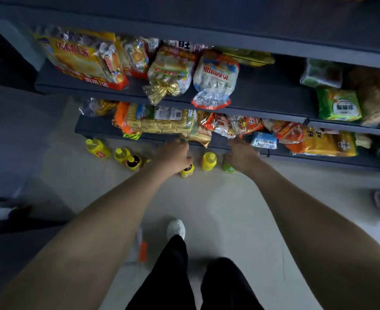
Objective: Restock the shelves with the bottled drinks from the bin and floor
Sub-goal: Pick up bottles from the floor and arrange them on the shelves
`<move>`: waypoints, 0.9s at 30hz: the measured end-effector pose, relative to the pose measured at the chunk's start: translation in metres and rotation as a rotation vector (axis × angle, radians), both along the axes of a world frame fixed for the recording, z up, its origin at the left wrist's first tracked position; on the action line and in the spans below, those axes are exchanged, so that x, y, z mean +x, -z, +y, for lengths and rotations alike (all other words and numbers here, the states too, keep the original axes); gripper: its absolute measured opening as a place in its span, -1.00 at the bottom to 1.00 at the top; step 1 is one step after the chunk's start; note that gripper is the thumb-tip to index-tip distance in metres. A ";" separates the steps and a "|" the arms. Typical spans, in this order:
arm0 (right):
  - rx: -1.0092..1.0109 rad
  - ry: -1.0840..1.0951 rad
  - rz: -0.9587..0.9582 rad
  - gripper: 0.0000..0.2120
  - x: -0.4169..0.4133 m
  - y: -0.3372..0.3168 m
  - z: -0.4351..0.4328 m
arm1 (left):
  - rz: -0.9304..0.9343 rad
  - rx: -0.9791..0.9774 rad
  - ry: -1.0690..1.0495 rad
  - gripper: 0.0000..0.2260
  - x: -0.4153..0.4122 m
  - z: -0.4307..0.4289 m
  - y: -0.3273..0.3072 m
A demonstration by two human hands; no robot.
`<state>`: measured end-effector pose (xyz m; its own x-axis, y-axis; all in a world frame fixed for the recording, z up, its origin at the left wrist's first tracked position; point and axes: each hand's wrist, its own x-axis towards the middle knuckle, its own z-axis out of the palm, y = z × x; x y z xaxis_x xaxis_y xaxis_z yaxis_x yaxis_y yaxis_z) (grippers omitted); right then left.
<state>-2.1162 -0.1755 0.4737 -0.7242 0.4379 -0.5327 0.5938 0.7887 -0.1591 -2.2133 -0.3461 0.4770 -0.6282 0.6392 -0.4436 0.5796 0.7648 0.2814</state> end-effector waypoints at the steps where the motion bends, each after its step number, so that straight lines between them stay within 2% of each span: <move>1: -0.003 0.006 -0.010 -0.50 -0.004 0.010 0.000 | -0.013 -0.011 0.004 -0.67 -0.006 0.001 0.010; 8: -0.064 0.088 -0.013 -0.59 -0.029 0.092 0.014 | -0.025 -0.042 0.026 -0.70 -0.036 0.019 0.088; 11: -0.073 0.129 0.001 -0.62 -0.040 0.134 0.027 | -0.070 -0.033 -0.026 -0.73 -0.042 0.029 0.125; 16: -0.113 0.130 0.023 -0.61 -0.046 0.215 0.059 | -0.139 -0.047 -0.085 -0.67 -0.050 0.051 0.202; 23: -0.159 0.082 0.024 -0.45 -0.049 0.324 0.088 | -0.177 -0.053 -0.136 -0.70 -0.055 0.082 0.306; 27: -0.178 0.072 0.003 -0.45 -0.051 0.381 0.095 | -0.194 -0.043 -0.132 -0.70 -0.057 0.095 0.357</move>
